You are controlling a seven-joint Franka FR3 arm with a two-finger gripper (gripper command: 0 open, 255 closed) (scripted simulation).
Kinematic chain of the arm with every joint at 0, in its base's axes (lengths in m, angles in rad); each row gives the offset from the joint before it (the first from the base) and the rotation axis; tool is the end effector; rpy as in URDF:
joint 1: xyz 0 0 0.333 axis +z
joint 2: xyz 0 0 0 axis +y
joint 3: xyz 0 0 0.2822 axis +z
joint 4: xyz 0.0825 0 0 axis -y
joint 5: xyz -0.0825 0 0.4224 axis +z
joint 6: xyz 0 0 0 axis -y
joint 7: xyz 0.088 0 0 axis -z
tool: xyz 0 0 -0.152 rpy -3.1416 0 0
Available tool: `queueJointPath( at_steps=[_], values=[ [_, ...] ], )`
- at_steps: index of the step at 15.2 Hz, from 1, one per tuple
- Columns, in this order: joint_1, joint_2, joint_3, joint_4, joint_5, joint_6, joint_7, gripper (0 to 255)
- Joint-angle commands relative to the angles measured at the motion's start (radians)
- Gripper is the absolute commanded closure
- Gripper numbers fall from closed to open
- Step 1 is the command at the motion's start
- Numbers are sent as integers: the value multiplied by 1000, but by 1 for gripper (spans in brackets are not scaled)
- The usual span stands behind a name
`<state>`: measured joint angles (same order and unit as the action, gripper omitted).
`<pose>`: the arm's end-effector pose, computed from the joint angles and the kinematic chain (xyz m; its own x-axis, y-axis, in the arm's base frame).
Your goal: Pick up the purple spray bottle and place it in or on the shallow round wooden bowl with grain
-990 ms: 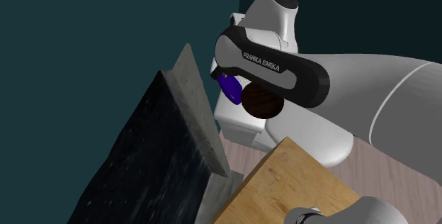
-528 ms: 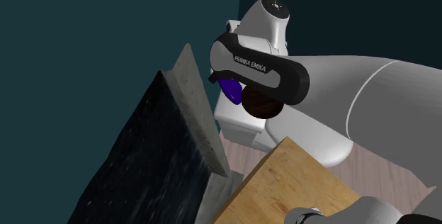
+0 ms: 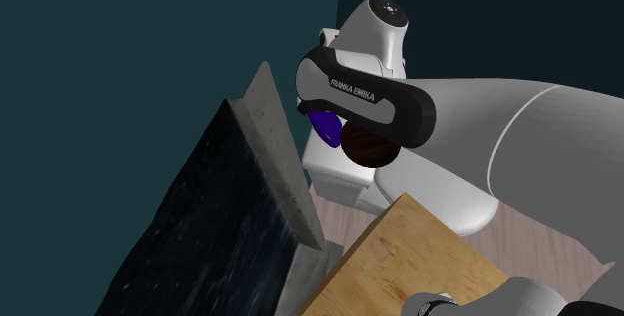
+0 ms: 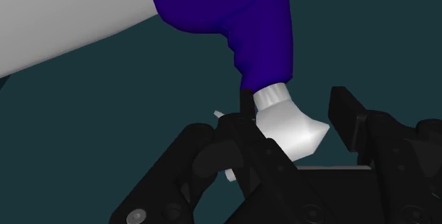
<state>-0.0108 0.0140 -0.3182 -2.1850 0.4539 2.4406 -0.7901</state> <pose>0.5725 -0.1813 0.3089 0.9200 0.1131 0.3752 0.1693 -0.9782 -0.1200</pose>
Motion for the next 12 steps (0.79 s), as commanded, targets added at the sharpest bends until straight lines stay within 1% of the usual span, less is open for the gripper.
queueJointPath(
  at_steps=[1,8,12],
  values=[
    [0,0,0,0,0,0,0,255],
    [0,0,0,0,0,0,0,255],
    [-1,-27,-2,23,-35,-44,35,255]
  ],
)
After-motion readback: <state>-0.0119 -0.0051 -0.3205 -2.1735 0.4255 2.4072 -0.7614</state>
